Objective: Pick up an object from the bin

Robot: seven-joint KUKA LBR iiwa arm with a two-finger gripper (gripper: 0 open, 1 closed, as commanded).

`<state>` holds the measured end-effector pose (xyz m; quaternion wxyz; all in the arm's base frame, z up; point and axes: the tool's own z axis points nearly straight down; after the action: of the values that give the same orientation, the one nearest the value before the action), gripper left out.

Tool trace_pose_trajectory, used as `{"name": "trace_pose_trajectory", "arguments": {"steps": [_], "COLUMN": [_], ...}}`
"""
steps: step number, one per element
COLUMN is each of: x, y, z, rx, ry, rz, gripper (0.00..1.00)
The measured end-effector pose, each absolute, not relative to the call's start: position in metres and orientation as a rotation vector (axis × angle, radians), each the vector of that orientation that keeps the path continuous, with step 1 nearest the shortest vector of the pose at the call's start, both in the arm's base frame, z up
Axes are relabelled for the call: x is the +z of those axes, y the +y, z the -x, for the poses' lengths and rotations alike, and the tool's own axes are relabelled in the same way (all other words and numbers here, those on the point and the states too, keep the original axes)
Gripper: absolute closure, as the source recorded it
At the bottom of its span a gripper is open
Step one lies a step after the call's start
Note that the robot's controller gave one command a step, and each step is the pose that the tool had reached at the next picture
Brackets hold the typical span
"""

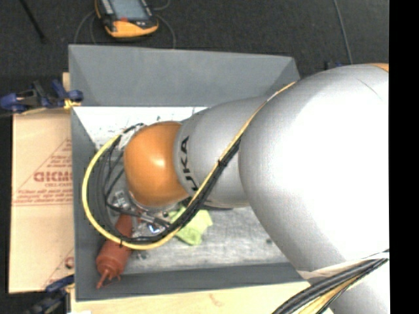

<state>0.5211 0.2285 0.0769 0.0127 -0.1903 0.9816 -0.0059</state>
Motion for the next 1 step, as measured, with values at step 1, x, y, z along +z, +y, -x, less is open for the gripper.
{"name": "trace_pose_trajectory", "arguments": {"steps": [1], "x": [0.0749], "y": [0.2305], "z": [-0.5418], "rx": [-0.026], "ry": [3.147], "rz": [0.342], "gripper": [1.0]}}
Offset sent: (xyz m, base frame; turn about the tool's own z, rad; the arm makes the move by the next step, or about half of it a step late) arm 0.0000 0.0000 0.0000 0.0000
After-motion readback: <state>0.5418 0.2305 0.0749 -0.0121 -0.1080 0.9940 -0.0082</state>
